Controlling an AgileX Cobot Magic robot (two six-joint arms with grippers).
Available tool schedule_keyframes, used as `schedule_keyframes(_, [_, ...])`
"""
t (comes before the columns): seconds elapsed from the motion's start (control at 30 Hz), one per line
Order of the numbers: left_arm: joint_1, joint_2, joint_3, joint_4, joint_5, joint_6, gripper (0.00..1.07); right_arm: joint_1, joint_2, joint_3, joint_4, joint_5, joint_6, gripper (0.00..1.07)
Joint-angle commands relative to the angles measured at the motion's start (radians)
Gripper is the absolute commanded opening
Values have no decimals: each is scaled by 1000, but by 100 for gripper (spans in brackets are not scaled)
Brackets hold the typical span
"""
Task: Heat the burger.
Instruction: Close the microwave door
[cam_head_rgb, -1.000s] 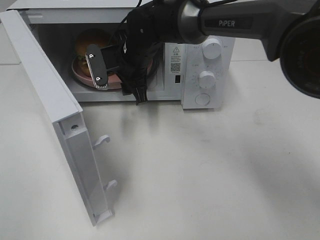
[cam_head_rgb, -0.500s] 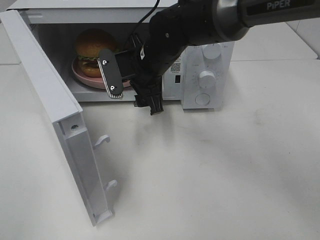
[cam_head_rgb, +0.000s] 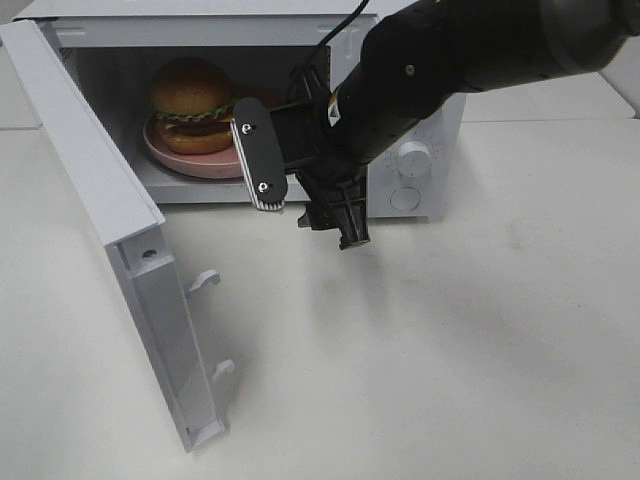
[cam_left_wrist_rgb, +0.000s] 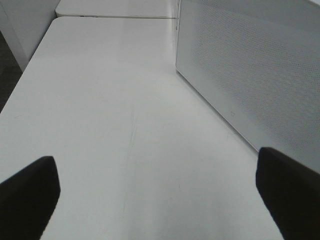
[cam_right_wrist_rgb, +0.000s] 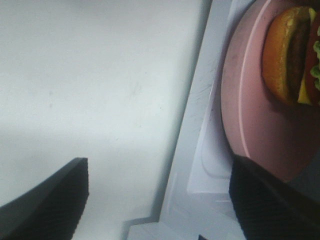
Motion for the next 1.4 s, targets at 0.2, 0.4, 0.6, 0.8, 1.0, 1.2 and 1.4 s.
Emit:
schedule_keyframes(0.2, [0,-16,3,-6,-13,2,100,3,-153,167,-3,-8,105,76])
schedule_keyframes(0.4, [0,-16,3,-6,-13,2,100,3,-259,292,-3,-7,228,76])
schedule_keyframes(0.6, [0,-16,3,-6,-13,2,100,3,-363,377,-2,-7,417,76])
schedule_keyframes(0.8, [0,-16,3,-6,-13,2,100,3,-481,441,-2,27,663,76])
schedule_keyframes(1.0, [0,-16,3,-6,-13,2,100,3,-584,455,-2,162,895,76])
schedule_keyframes(1.2, [0,-16,3,-6,-13,2,100,3,-654,455,-2,387,1057,76])
schedule_keyframes(1.4, [0,-16,3,-6,-13,2,100,3,-683,455,-3,530,1104,76])
